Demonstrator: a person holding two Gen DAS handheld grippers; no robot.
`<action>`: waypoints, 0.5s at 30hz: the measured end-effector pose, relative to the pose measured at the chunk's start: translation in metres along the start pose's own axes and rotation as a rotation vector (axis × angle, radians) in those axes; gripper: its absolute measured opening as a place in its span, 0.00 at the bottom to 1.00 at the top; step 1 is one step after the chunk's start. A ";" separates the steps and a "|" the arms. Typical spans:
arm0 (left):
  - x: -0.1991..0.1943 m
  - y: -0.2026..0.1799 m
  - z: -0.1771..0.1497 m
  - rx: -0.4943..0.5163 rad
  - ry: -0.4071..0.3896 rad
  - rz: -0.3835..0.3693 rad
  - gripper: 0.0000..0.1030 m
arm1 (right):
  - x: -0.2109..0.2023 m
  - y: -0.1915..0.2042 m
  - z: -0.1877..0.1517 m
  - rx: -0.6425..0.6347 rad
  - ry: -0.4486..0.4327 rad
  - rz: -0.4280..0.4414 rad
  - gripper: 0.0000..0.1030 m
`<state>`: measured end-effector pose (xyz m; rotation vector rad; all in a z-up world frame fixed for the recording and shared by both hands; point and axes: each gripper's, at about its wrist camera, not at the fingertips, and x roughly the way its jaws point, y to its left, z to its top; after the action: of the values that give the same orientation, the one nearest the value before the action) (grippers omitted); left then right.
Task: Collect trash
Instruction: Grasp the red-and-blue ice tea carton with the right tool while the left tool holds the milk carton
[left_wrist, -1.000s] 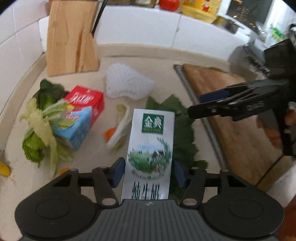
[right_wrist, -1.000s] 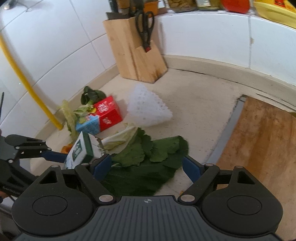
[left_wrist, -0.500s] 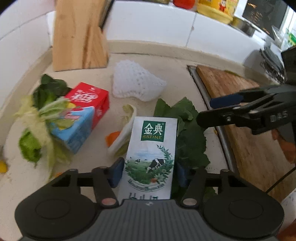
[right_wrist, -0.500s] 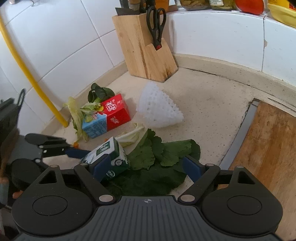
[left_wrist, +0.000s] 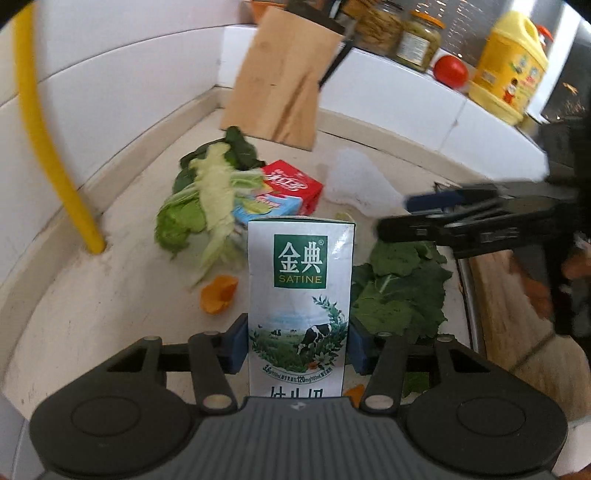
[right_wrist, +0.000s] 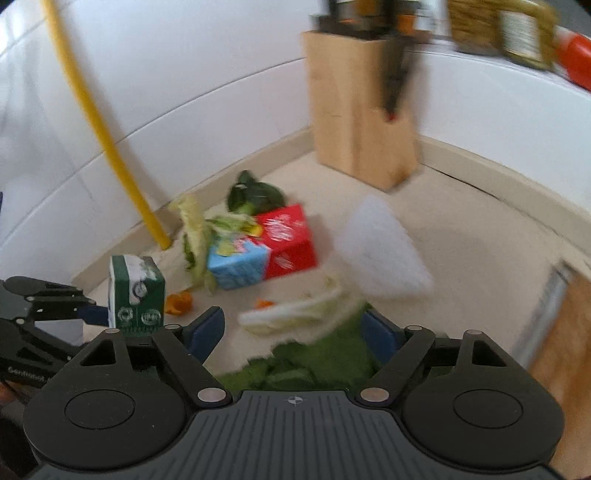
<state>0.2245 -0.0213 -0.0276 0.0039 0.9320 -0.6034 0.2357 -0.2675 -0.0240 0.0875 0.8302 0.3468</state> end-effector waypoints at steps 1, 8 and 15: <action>-0.001 0.002 -0.002 -0.011 -0.006 0.000 0.45 | 0.008 0.005 0.006 -0.045 0.007 0.002 0.84; -0.008 0.014 -0.009 -0.102 -0.039 0.003 0.45 | 0.079 0.011 0.058 -0.308 0.071 0.031 0.93; -0.005 0.019 -0.011 -0.121 -0.041 0.002 0.45 | 0.112 -0.011 0.063 -0.098 0.171 0.215 0.87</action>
<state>0.2232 -0.0001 -0.0348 -0.1154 0.9269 -0.5428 0.3548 -0.2362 -0.0635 0.0561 0.9735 0.6035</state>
